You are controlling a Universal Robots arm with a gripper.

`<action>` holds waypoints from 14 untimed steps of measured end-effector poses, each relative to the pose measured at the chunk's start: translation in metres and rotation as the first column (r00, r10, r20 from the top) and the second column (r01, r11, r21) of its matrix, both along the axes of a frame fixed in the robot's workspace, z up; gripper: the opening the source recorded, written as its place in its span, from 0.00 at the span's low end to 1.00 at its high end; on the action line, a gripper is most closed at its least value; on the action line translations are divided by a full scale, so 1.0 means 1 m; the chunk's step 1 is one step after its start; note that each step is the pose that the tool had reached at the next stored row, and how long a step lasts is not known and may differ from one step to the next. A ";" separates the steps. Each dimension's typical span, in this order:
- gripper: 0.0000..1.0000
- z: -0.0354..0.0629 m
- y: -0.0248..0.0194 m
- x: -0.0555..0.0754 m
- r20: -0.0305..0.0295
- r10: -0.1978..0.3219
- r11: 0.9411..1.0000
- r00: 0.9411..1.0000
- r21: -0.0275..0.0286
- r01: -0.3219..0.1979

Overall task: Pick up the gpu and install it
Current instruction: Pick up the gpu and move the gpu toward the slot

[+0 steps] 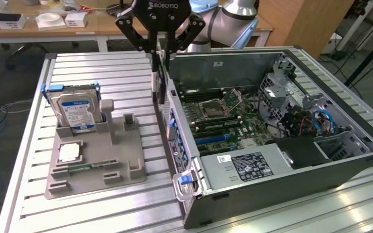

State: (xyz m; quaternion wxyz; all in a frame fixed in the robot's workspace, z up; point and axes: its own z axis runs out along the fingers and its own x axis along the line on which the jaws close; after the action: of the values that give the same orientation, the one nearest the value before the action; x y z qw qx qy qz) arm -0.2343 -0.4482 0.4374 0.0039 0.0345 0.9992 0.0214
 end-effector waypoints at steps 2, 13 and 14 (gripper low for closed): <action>0.26 -0.0001 0.0000 0.007 0.000 0.001 1.000 1.000 0.000 -0.001; 0.26 -0.0005 0.0000 0.050 -0.005 0.004 1.000 1.000 0.000 -0.004; 0.26 -0.0006 0.0000 0.053 -0.005 0.004 1.000 1.000 0.000 -0.004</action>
State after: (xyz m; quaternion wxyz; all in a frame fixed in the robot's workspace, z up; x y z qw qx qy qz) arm -0.1810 -0.4482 0.4369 0.0014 0.0326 0.9992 0.0212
